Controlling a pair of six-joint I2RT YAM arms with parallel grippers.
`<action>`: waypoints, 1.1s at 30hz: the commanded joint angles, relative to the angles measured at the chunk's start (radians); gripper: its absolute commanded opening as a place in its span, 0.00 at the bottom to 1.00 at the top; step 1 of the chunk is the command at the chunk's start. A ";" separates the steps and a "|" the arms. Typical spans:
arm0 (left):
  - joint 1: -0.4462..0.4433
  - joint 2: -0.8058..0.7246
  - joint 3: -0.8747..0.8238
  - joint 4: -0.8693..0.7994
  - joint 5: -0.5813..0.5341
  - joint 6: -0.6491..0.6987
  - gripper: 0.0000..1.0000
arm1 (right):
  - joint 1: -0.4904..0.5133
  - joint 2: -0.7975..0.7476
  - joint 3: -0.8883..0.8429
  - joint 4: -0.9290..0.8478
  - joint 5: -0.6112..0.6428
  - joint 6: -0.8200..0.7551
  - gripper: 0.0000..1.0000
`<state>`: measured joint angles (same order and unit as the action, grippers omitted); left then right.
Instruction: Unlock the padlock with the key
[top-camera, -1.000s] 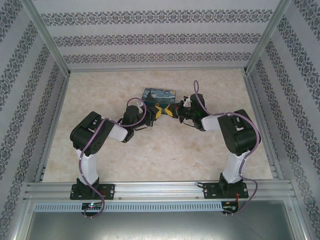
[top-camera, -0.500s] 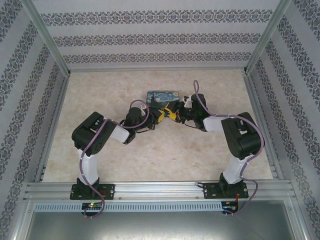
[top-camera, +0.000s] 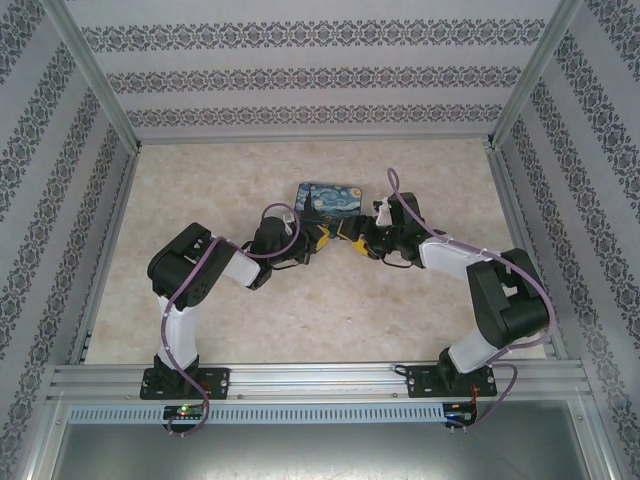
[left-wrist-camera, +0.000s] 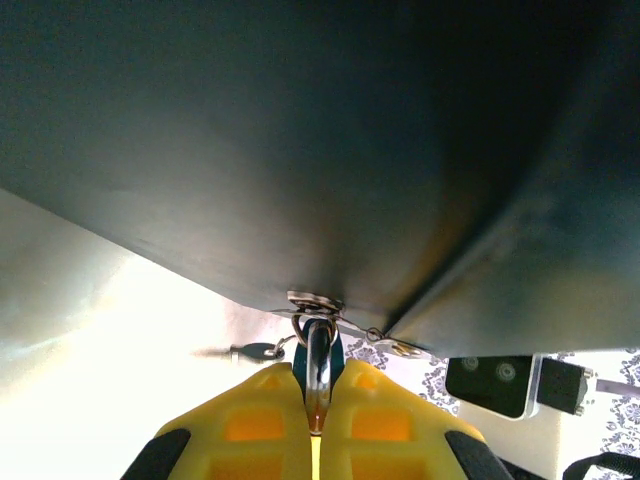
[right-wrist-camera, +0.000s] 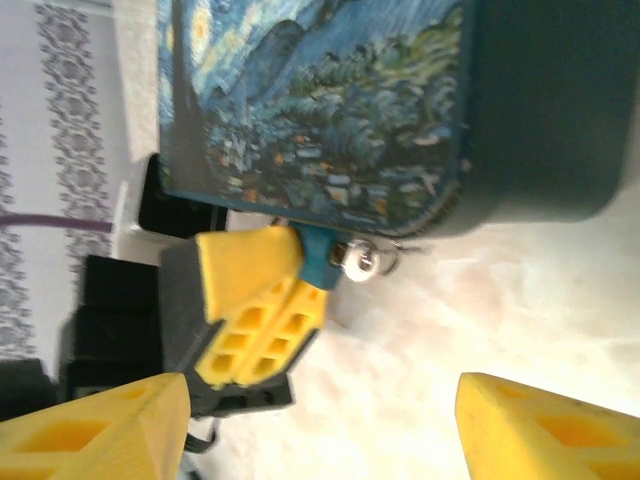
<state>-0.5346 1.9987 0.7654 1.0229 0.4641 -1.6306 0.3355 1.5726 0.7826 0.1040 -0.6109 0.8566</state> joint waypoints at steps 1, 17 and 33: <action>0.005 0.003 0.018 0.011 0.027 0.026 0.00 | 0.035 -0.043 0.062 -0.192 0.114 -0.228 0.67; 0.006 -0.028 0.032 -0.044 0.067 0.034 0.00 | 0.235 0.017 0.173 -0.323 0.492 -0.763 0.39; 0.006 -0.070 0.049 -0.092 0.096 0.032 0.00 | 0.292 0.116 0.218 -0.326 0.616 -0.824 0.36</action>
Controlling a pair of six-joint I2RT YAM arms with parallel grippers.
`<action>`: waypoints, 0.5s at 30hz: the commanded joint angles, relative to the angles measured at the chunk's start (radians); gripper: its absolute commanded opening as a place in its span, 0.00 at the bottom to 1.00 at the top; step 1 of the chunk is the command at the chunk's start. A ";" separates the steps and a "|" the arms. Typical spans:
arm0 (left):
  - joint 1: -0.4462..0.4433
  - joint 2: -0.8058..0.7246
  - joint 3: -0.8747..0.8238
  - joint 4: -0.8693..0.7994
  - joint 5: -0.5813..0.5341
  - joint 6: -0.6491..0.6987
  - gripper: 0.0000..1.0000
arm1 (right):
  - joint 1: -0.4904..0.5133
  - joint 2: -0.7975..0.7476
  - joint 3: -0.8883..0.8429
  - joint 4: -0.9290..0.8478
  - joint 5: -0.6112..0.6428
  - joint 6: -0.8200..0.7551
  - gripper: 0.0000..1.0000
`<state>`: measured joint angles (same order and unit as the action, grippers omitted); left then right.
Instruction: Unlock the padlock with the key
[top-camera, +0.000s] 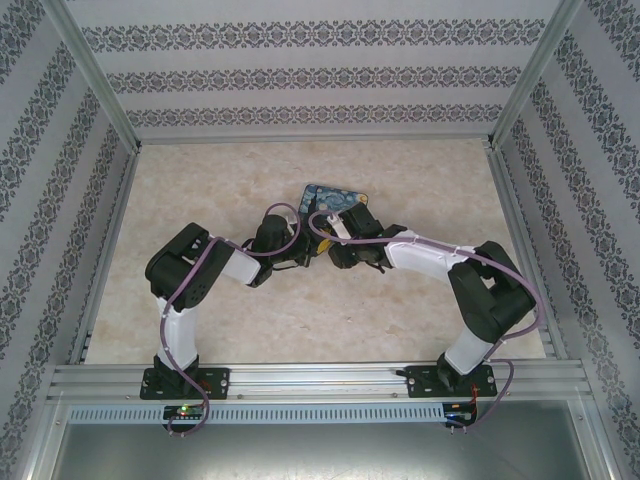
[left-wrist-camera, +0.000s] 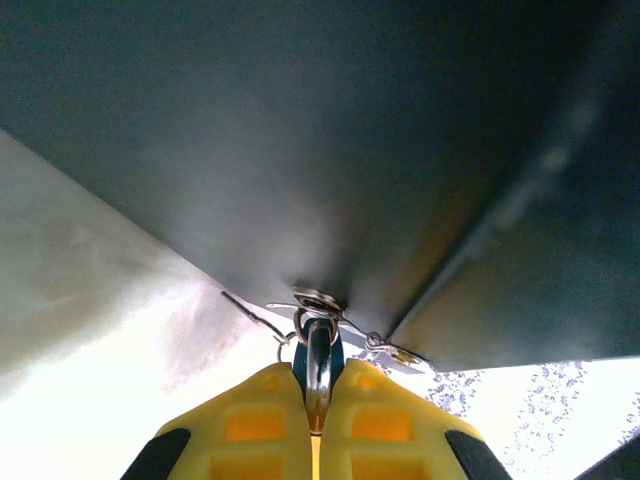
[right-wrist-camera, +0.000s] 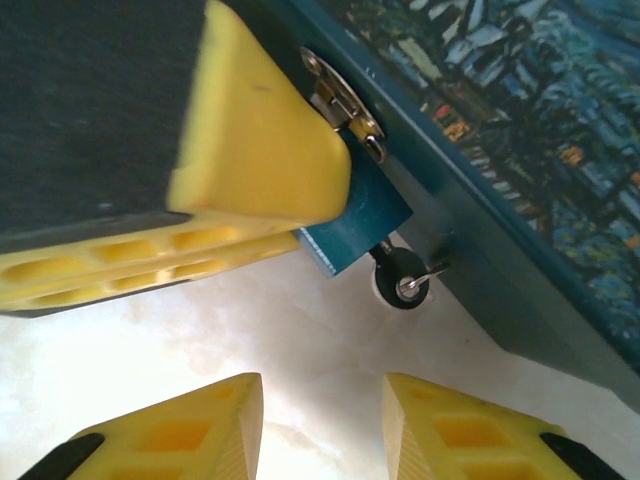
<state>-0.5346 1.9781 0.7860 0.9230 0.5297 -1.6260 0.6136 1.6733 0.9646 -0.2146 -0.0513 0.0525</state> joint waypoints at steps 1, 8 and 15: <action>0.006 -0.051 0.029 0.007 0.031 0.030 0.00 | 0.013 0.019 0.040 -0.007 0.062 -0.020 0.36; 0.007 -0.056 0.026 0.002 0.033 0.031 0.00 | 0.013 0.034 0.073 -0.015 0.086 -0.022 0.35; 0.005 -0.055 0.027 0.000 0.038 0.033 0.00 | 0.012 0.055 0.104 -0.022 0.093 -0.024 0.30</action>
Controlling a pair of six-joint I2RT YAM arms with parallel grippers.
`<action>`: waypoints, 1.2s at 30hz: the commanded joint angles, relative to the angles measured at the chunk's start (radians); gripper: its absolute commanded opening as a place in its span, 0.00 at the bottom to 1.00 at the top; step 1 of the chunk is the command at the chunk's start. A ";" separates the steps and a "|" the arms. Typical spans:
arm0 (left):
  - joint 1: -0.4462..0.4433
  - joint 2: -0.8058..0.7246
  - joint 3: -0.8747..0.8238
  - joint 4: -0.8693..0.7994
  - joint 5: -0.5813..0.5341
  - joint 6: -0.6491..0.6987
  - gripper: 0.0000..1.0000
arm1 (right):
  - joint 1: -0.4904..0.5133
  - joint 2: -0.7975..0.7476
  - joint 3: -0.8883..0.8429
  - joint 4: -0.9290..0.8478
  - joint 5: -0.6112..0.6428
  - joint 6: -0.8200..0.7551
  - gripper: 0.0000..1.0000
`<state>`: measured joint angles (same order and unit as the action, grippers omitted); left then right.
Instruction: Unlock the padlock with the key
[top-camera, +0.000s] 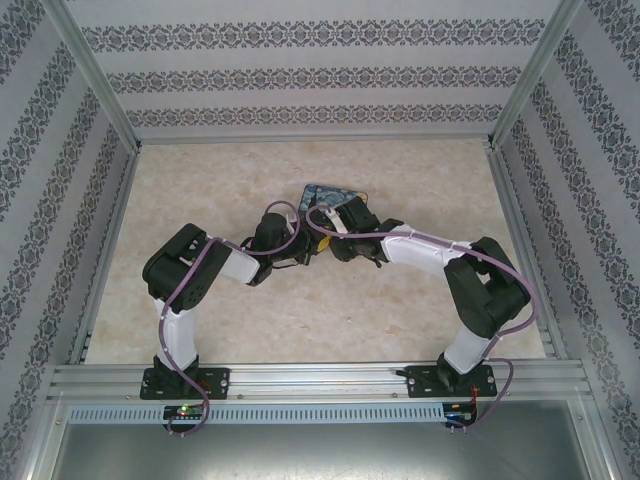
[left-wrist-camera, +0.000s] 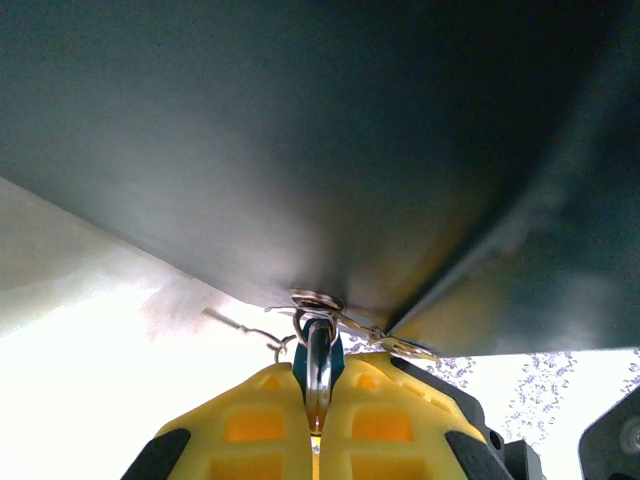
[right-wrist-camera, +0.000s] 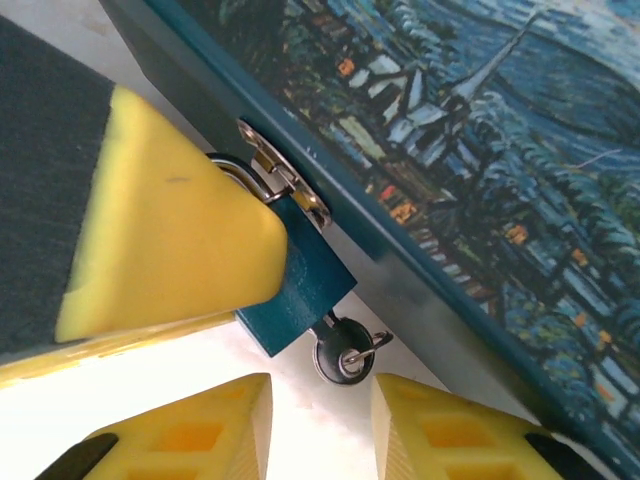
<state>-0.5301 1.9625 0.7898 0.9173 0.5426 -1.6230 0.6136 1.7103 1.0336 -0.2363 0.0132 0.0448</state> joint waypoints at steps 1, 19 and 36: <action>0.002 -0.040 0.024 0.003 0.026 0.032 0.00 | 0.013 0.021 0.040 0.000 0.028 -0.017 0.29; 0.001 -0.044 0.002 0.011 0.031 0.030 0.00 | -0.055 -0.002 0.048 0.050 -0.254 0.119 0.00; 0.001 -0.064 0.037 -0.060 0.037 0.021 0.00 | -0.066 -0.095 -0.001 -0.033 -0.173 0.057 0.36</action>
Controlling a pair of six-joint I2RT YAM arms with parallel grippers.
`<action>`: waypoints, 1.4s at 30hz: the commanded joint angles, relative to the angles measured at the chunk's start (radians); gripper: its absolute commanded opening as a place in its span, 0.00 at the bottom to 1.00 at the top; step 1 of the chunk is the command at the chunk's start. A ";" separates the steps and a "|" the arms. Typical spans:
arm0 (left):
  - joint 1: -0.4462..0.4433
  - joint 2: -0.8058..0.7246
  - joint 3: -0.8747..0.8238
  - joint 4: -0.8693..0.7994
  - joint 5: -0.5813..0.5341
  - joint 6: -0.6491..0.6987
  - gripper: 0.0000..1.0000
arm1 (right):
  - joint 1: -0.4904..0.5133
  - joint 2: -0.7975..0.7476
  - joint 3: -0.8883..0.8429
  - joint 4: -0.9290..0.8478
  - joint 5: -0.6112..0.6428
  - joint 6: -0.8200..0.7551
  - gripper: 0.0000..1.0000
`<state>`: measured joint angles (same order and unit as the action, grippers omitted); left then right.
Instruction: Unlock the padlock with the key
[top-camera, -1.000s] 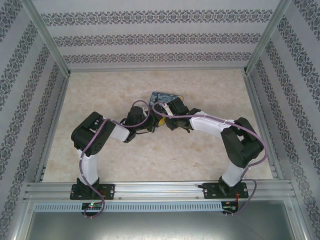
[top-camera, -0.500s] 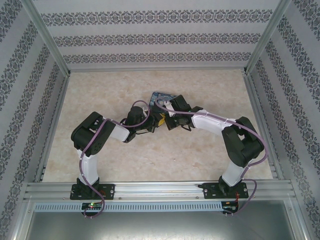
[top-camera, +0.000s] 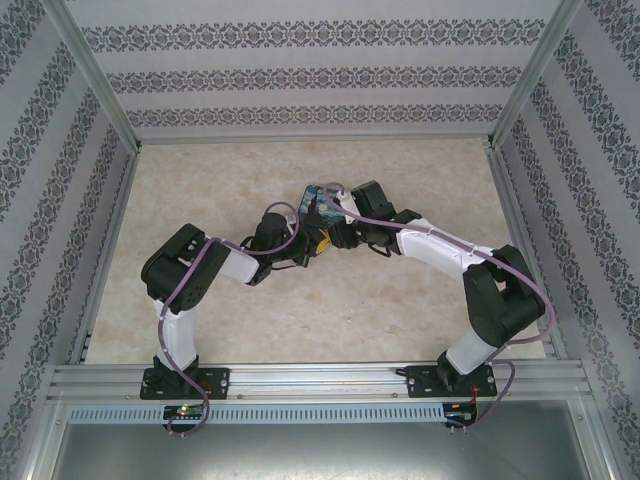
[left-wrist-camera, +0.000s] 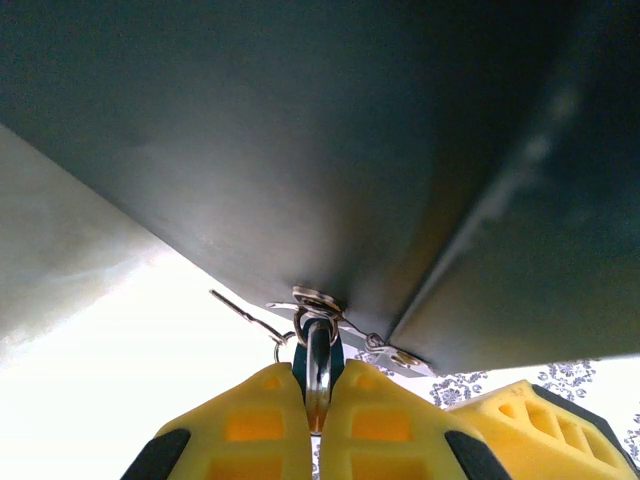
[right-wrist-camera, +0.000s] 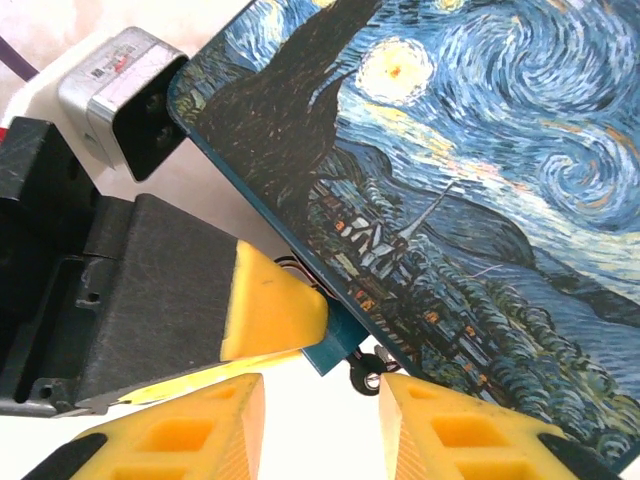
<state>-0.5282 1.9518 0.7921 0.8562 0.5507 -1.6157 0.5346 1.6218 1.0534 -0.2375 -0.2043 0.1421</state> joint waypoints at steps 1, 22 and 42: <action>0.000 -0.054 0.037 -0.002 0.031 0.015 0.00 | 0.021 -0.005 -0.019 -0.042 0.059 -0.053 0.36; 0.000 -0.060 0.052 -0.017 0.043 0.022 0.00 | 0.090 0.073 0.020 -0.081 0.253 -0.136 0.31; -0.001 -0.077 0.041 -0.001 0.057 0.005 0.00 | 0.063 0.137 0.068 -0.004 0.166 -0.033 0.03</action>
<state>-0.5224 1.9396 0.8165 0.8097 0.5461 -1.6157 0.6113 1.7401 1.1042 -0.3023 0.0151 0.0566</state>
